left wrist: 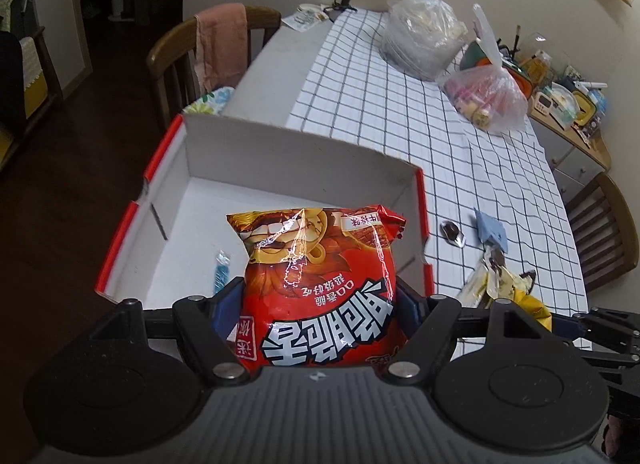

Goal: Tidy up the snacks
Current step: 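Carry the red chip bag and yellow candy with both tools into the box, then open both tools to release the chip bag and yellow candy in the box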

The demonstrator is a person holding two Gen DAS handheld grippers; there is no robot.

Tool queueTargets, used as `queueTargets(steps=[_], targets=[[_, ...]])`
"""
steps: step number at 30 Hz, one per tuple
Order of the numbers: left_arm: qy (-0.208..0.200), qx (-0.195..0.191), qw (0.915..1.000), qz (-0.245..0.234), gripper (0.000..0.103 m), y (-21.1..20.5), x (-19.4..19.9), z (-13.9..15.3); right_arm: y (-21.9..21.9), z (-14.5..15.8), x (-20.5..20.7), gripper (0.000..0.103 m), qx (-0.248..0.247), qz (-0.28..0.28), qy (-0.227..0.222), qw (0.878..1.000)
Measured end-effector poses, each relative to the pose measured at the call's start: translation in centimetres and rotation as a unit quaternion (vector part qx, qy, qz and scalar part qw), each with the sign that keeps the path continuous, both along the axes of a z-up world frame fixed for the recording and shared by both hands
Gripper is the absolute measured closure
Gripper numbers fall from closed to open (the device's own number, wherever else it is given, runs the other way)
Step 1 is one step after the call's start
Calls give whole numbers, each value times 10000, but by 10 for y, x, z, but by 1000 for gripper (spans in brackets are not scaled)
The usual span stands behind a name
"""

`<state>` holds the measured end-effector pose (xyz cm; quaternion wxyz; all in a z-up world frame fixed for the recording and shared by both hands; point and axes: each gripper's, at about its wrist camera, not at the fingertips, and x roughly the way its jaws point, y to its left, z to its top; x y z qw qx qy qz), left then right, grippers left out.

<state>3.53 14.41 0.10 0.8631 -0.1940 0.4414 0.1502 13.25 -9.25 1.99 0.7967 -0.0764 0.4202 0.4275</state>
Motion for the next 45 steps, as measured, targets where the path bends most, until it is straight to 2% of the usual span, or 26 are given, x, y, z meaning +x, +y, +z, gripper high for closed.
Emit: queueTargets(steps=[6,10,16,21,27,28,32,45], targets=[[67,343,9993,102,28,30,2,6,47,3,0,74,-5,129,-111,9999],[178,488,9985,161,28,52,8,2,78,-9,5,74,-150,119,-72,9998],[540,656,9964,51,28,77,28,-23,118,-39,10,74,-545,77,46,9985],[815,750,9938,-133,28,82,43,-48,140,-62,10,74,-839,48,115,9964],[1071,960,9885,-475,28,72,58,-72,151,-80,5,75,-1123,-8,124,9936],[1115,976,9876,-514,27,70,60,-75,151,-82,5,78,-1144,-15,123,9934],[1295,957,9849,-628,27,66,64,-89,153,-84,2,78,-1160,9,140,9931],[1340,760,9859,-653,27,64,55,-94,137,-70,2,66,-850,-2,214,9962]])
